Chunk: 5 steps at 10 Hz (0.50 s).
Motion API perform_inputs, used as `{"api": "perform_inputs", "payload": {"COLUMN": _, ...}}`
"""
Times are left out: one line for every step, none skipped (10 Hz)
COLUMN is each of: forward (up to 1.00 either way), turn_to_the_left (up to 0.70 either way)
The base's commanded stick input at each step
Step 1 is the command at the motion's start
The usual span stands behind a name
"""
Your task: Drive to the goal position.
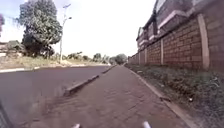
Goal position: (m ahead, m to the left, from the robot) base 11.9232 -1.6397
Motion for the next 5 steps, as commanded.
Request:
{"api": "perform_inputs", "payload": {"forward": 0.70, "turn_to_the_left": 0.00}}
{"api": "perform_inputs", "payload": {"forward": 0.70, "turn_to_the_left": 0.00}}
{"api": "perform_inputs", "payload": {"forward": 0.70, "turn_to_the_left": 0.00}}
{"api": "perform_inputs", "payload": {"forward": 0.70, "turn_to_the_left": 0.00}}
{"api": "perform_inputs", "payload": {"forward": 0.70, "turn_to_the_left": 0.00}}
